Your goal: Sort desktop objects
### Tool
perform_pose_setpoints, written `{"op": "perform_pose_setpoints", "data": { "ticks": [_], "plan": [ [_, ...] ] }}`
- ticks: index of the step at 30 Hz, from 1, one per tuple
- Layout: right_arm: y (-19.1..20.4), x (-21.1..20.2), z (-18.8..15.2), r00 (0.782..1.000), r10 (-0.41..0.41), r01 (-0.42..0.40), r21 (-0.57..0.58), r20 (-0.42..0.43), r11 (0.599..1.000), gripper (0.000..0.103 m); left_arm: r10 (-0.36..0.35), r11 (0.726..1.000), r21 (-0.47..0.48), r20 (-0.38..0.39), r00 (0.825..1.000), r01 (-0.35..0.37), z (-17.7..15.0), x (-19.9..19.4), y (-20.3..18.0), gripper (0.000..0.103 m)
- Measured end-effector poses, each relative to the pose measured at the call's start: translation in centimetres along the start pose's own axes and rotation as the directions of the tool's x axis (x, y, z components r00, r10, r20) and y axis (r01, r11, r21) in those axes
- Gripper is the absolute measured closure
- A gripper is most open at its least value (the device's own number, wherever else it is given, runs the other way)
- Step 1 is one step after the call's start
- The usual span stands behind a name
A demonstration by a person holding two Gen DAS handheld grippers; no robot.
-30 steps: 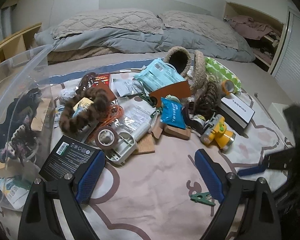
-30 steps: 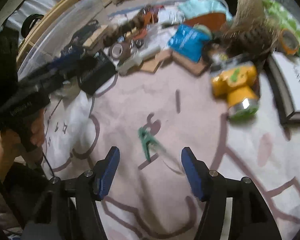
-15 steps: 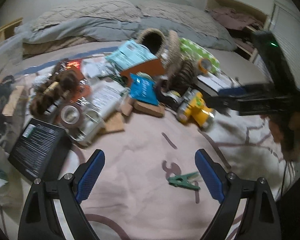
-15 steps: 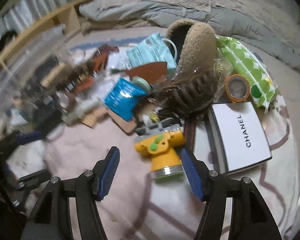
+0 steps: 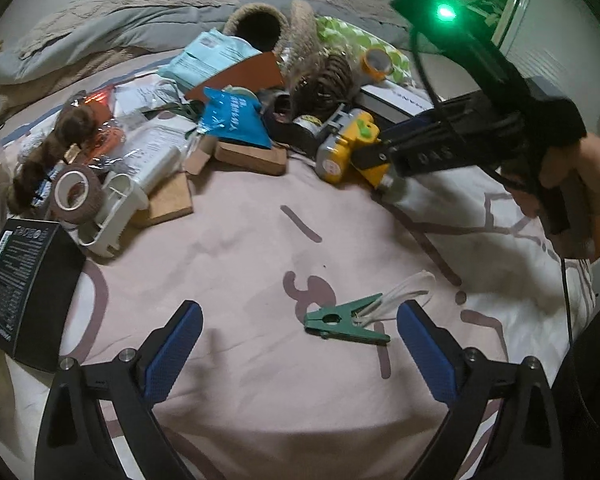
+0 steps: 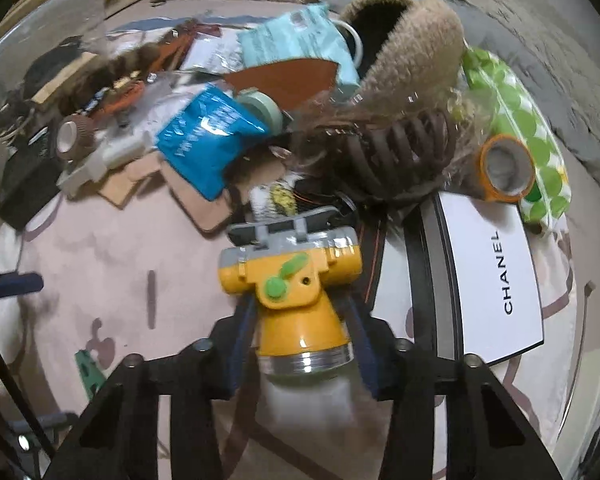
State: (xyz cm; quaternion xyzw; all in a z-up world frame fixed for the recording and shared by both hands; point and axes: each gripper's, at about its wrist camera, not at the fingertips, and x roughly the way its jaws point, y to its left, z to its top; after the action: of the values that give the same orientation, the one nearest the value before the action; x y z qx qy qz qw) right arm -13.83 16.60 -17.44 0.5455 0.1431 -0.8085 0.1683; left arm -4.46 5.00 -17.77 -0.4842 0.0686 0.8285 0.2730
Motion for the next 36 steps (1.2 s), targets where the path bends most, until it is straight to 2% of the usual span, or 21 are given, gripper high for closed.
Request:
{"op": "perform_pose_setpoints", "data": {
  "ticks": [6,18,22,25,27,29,36],
  "plan": [
    [-0.5,-0.7,-0.8,0.999,0.035,-0.035,0.026,0.003,0.999,0.063,-0.014,0.999,0.046,-0.023,1.000,0.015,-0.2,0.9,-1.2,0.004],
    [-1.7,-3.9,-5.1,0.991,0.129,-0.127,0.061,-0.042,0.990,0.064,-0.002,0.988,0.156,-0.042,0.999,0.009,-0.9,2.3,-2.7,0.007],
    [-1.5,-4.6,-6.1,0.986,0.156,-0.154,0.049,-0.052,0.987,0.064,0.028,0.981,0.191,-0.052,0.998,-0.018,-1.1,2.6,-3.1,0.023],
    [-1.5,-5.4,-7.3,0.984,0.167,-0.165,0.045,-0.063,0.985,0.064,0.023,0.979,0.203,-0.049,0.999,-0.013,-1.1,2.5,-3.2,0.031],
    [-1.5,-5.7,-8.1,0.983,0.169,-0.167,0.039,-0.073,0.985,0.064,0.021,0.979,0.204,-0.049,0.999,-0.011,-1.0,2.4,-3.1,0.042],
    [-1.4,-5.9,-8.8,0.982,0.172,-0.169,0.036,-0.083,0.985,0.064,0.023,0.977,0.211,-0.050,0.998,-0.012,-1.0,2.3,-3.1,0.049],
    [0.0,-6.8,-10.9,0.974,0.194,-0.193,0.019,-0.117,0.981,0.065,0.025,0.975,0.223,-0.048,0.999,-0.014,-1.5,1.1,-3.1,0.049]
  ]
}}
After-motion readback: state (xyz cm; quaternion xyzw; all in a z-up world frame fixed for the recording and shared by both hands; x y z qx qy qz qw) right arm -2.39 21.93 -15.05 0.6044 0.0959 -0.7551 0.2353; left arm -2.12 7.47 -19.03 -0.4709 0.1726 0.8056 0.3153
